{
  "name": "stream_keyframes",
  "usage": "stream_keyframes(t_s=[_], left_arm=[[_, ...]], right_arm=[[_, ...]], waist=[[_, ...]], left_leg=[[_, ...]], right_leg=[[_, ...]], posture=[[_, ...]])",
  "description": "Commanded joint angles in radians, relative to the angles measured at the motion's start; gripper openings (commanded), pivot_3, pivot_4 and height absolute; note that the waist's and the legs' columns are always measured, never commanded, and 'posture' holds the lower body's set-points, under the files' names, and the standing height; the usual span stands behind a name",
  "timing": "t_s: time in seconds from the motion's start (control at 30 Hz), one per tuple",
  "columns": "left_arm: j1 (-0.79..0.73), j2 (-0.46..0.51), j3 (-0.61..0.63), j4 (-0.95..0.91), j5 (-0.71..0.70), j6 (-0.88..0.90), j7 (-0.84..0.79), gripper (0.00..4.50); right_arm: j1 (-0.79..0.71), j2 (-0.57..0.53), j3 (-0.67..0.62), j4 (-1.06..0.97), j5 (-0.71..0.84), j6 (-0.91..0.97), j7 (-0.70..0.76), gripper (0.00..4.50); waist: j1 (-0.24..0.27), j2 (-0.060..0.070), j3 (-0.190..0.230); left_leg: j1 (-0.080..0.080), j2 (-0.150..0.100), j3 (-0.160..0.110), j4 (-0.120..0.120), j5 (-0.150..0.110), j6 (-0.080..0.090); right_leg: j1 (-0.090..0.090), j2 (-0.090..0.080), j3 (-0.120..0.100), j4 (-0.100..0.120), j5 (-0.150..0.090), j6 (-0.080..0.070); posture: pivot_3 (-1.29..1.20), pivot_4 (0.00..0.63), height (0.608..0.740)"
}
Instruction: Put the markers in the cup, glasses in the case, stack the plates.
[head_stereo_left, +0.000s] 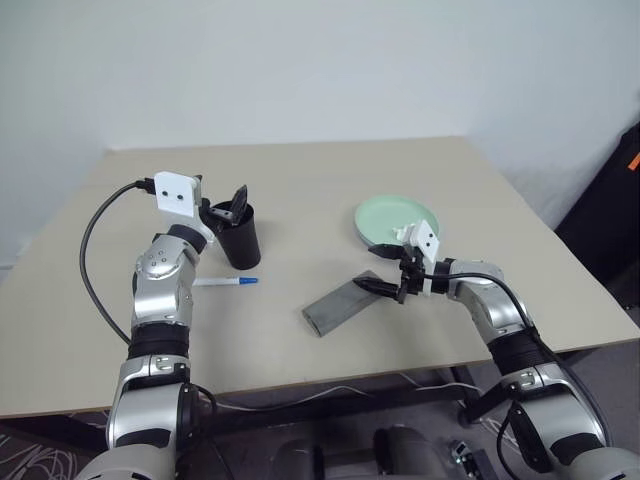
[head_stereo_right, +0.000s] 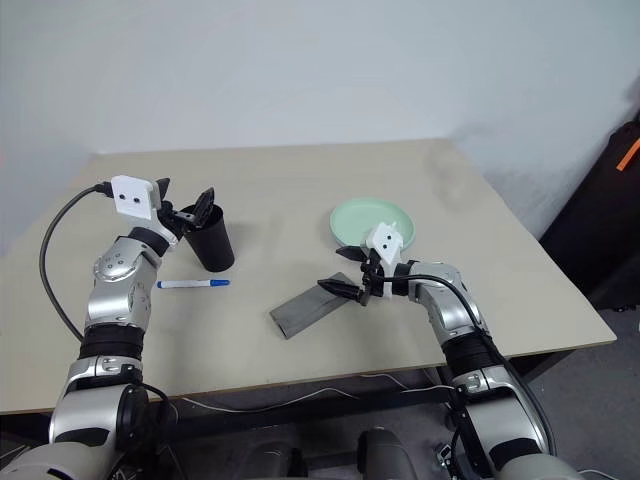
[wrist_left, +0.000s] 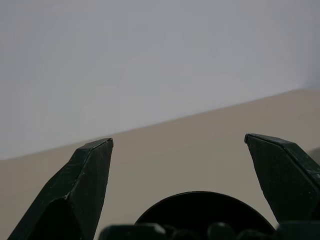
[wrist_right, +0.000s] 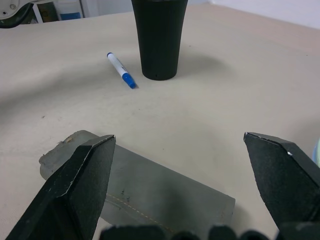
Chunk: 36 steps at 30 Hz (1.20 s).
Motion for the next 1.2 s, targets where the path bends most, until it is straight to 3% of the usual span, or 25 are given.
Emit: stream_keyframes(t_s=[0.03, 0.9, 0.97, 1.1, 1.2], left_arm=[[-0.013, 0.005, 0.011, -0.049, -0.012, -0.006, 0.000, 4.48], [-0.013, 0.006, 0.011, -0.049, -0.013, -0.006, 0.000, 4.48], [-0.022, 0.036, 0.024, -0.056, -0.041, 0.002, -0.055, 4.48], [-0.044, 0.266, 0.040, -0.142, -0.198, 0.184, -0.447, 4.48], [-0.029, 0.341, 0.014, -0.189, -0.235, 0.243, -0.576, 4.48]], right_arm=[[-0.038, -0.005, -0.014, -0.013, 0.000, -0.021, 0.001, 4.46], [-0.038, -0.005, -0.014, -0.012, 0.000, -0.022, 0.001, 4.46], [-0.039, -0.004, -0.013, -0.012, -0.001, -0.021, 0.000, 4.46], [-0.045, -0.005, -0.010, -0.003, -0.003, -0.024, 0.004, 4.46], [-0.050, -0.004, -0.010, 0.005, -0.003, -0.028, 0.005, 4.46]], waist=[[0.000, 0.000, 0.000], [0.000, 0.000, 0.000], [0.000, 0.000, 0.000], [-0.010, -0.002, 0.001], [-0.015, -0.001, 0.001]], left_leg=[[0.000, 0.000, 0.000, 0.000, 0.000, 0.000], [-0.002, -0.001, 0.000, -0.005, 0.000, 0.000], [-0.002, -0.001, 0.000, -0.005, 0.000, 0.000], [-0.002, 0.002, 0.003, -0.005, -0.001, -0.001], [-0.001, 0.003, 0.002, -0.006, -0.002, -0.003]], right_leg=[[0.000, 0.000, 0.000, 0.000, 0.000, 0.000], [0.001, 0.000, -0.001, -0.010, 0.001, -0.001], [0.001, 0.001, -0.001, -0.010, 0.001, -0.001], [-0.002, 0.004, -0.001, -0.010, 0.002, -0.003], [-0.001, 0.004, -0.002, -0.010, 0.002, -0.003]], posture=[[0.00, 0.000, 0.720], [0.00, 0.000, 0.720], [0.00, 0.000, 0.720], [0.00, 0.000, 0.720], [0.00, 0.000, 0.720]])
